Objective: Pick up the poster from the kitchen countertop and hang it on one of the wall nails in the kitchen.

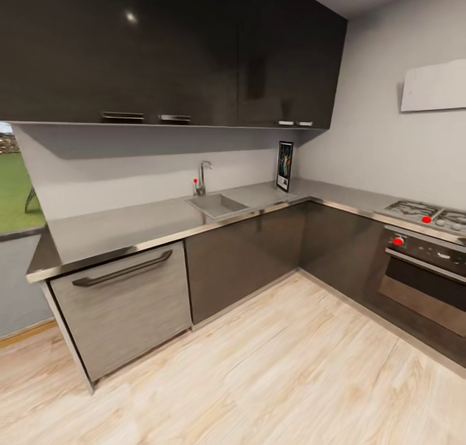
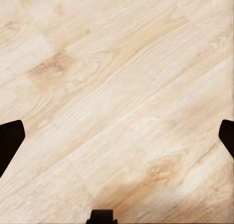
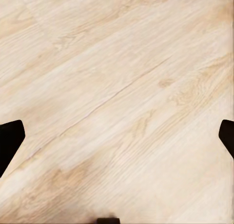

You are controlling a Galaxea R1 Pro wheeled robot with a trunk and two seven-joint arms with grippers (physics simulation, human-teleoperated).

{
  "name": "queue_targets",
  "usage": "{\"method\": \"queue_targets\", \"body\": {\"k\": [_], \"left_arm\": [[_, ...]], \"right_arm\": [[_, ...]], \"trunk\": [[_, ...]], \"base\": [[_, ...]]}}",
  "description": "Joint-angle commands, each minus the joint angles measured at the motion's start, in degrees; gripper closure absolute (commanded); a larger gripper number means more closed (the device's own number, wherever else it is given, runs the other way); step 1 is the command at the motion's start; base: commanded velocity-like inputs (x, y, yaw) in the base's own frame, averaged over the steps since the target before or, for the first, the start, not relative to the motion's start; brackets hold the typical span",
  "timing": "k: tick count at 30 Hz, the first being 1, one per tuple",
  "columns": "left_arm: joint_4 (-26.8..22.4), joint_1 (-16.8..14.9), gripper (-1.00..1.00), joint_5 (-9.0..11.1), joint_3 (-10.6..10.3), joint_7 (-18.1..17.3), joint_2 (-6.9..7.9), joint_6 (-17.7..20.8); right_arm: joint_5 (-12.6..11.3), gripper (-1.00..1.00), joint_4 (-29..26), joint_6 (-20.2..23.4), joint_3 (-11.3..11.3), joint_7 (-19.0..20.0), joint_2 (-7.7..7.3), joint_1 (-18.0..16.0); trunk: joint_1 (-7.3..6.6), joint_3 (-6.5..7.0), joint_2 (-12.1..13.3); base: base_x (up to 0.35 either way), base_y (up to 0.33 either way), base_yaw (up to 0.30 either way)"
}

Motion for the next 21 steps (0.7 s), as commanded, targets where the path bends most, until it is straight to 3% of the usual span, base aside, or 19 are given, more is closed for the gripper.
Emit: {"method": "queue_targets", "body": {"k": [1,21], "left_arm": [[-0.1,0.0,-1.0,-0.1,0.1,0.0,-0.02,-0.1],[-0.1,0.0,-1.0,0.0,0.1,0.0,-0.02,-0.1]], "right_arm": [[0.0,-1.0,0.1,-0.2,0.0,0.0,0.0,0.0],[0.0,-1.0,0.1,-0.2,0.0,0.0,0.0,0.0]], "trunk": [[0.03,-0.05,0.0],[0.03,-0.05,0.0]], "base": [[0.245,-0.256,0.0],[0.256,-0.238,0.0]]}}
